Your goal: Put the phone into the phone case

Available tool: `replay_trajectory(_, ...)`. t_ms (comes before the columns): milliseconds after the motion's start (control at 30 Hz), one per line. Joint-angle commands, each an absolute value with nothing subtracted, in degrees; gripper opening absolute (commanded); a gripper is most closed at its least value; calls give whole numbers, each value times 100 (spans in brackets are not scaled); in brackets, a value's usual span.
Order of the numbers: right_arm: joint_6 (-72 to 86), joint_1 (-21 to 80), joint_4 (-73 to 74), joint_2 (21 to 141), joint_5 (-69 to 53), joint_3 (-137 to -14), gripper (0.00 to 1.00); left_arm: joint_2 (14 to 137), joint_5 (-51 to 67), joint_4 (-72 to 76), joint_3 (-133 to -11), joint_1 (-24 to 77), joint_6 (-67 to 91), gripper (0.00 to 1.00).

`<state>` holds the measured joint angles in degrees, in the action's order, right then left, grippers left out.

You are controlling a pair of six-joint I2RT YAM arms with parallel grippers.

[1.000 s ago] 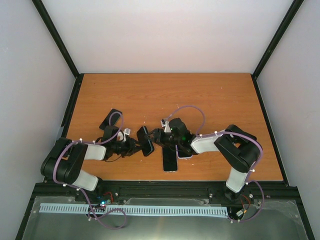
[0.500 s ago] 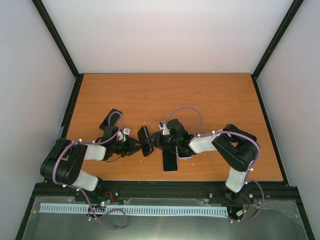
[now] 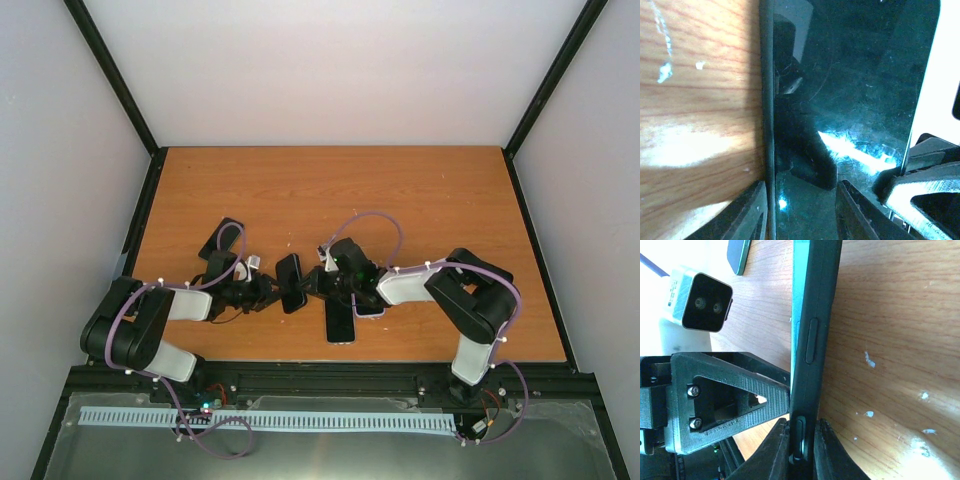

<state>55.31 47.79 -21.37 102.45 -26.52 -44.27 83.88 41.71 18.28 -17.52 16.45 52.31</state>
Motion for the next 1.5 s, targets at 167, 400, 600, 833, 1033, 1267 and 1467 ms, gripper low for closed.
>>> replay_trajectory(167,5208,4851,-1712,9971,-2260,-4542,7,8416,4142,1753,-1819,1670,5296,45)
replay_trajectory(400,5166,4817,-2073,9211,-2114,-4059,3,7989,4503,1938,-1794,1670,5454,64)
replay_trajectory(600,5245,4793,-2623,8259,-2120,-3441,3,7007,4981,2298,-1769,1671,5611,79)
replay_trajectory(833,5607,4799,-3923,7296,-2368,-2787,3,6012,5454,2509,-1922,1670,5718,85)
replay_trajectory(1033,5900,4798,-4965,7073,-2541,-2465,3,5740,5661,2958,-1820,1672,5946,84)
replay_trajectory(1267,6203,4799,-5480,7267,-2721,-2424,3,5937,6027,3814,-1688,1677,6372,63)
replay_trajectory(1467,6258,4799,-5607,7418,-2827,-2372,6,6088,6054,4072,-1647,1671,6393,25)
